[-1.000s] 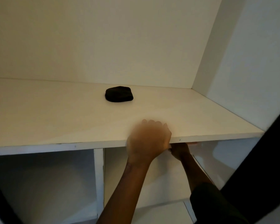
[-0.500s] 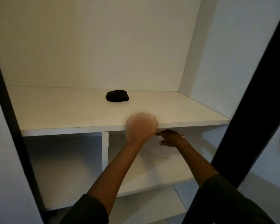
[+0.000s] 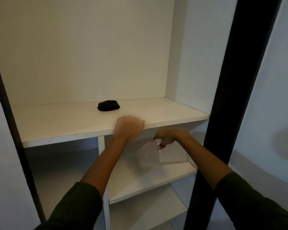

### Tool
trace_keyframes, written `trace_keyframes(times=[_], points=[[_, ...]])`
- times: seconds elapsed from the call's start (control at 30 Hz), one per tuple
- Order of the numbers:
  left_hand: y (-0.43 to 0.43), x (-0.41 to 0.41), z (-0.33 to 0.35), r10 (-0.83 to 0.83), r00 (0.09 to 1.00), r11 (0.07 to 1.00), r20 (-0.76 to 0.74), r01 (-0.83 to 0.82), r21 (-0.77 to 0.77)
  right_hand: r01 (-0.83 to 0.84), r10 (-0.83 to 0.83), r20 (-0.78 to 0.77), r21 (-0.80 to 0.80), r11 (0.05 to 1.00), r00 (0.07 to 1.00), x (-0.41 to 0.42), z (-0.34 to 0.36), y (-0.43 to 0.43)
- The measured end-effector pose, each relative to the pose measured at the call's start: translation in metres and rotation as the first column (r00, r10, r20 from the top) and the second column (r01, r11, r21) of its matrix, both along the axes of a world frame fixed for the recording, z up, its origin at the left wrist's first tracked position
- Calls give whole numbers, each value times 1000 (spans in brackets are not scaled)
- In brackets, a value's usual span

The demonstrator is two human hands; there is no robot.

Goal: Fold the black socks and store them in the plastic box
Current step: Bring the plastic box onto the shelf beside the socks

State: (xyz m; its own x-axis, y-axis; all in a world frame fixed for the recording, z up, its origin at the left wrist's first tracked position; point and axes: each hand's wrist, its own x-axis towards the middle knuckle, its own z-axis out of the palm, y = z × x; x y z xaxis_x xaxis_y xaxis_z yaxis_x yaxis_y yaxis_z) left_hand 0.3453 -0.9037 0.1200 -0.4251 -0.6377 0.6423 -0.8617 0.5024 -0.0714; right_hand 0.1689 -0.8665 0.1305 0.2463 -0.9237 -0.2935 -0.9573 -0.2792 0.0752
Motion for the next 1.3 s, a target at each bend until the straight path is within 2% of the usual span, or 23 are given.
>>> trace_keyframes(times=[0.17, 0.37, 0.5, 0.7, 0.8, 0.87, 0.9, 0.93, 1.0, 1.07, 1.1, 1.13, 1.23, 1.3], points=[[-1, 6, 1, -52, 997, 999, 61, 51, 14, -3, 4, 61, -19, 1000, 998, -8, 44, 38], [-7, 7, 15, -105, 986, 993, 133, 95, 74, -82, 79, 242, 2, 997, 967, -13, 133, 90], [-6, 11, 29, -126, 991, 971, 34, 116, 208, -126, 98, 330, 64, 990, 939, -23, 180, 99], [-5, 15, 41, -95, 992, 905, -83, 121, 408, -172, 118, 381, 110, 979, 917, -30, 227, 95], [-9, 21, 47, -76, 975, 822, -210, 180, 540, -214, 167, 407, 73, 974, 898, -34, 249, 99], [-9, 22, 53, -61, 938, 721, -341, 278, 634, -252, 218, 428, 22, 968, 877, -39, 264, 104], [-9, 25, 56, -39, 890, 664, -454, 363, 654, -269, 248, 443, -14, 963, 861, -42, 271, 107], [-10, 30, 59, 12, 805, 583, -594, 477, 658, -279, 273, 462, -57, 959, 844, -46, 277, 110], [-12, 45, 65, 106, 583, 332, -805, 743, 581, -261, 291, 505, -132, 956, 812, -54, 283, 110], [-25, 56, 68, 198, 404, 127, -893, 893, 432, -216, 279, 571, -177, 960, 772, -61, 280, 96], [-34, 59, 67, 234, 331, 86, -914, 930, 359, -191, 264, 595, -185, 964, 759, -62, 275, 84], [-41, 59, 67, 259, 263, 83, -929, 953, 293, -168, 248, 607, -186, 968, 755, -63, 267, 70], [-56, 50, 66, 306, 34, 191, -952, 977, 96, -158, 236, 626, -179, 971, 743, -60, 238, 29], [-57, 41, 62, 237, -9, 312, -972, 948, 68, -122, 205, 666, -169, 978, 717, -66, 218, 3]])
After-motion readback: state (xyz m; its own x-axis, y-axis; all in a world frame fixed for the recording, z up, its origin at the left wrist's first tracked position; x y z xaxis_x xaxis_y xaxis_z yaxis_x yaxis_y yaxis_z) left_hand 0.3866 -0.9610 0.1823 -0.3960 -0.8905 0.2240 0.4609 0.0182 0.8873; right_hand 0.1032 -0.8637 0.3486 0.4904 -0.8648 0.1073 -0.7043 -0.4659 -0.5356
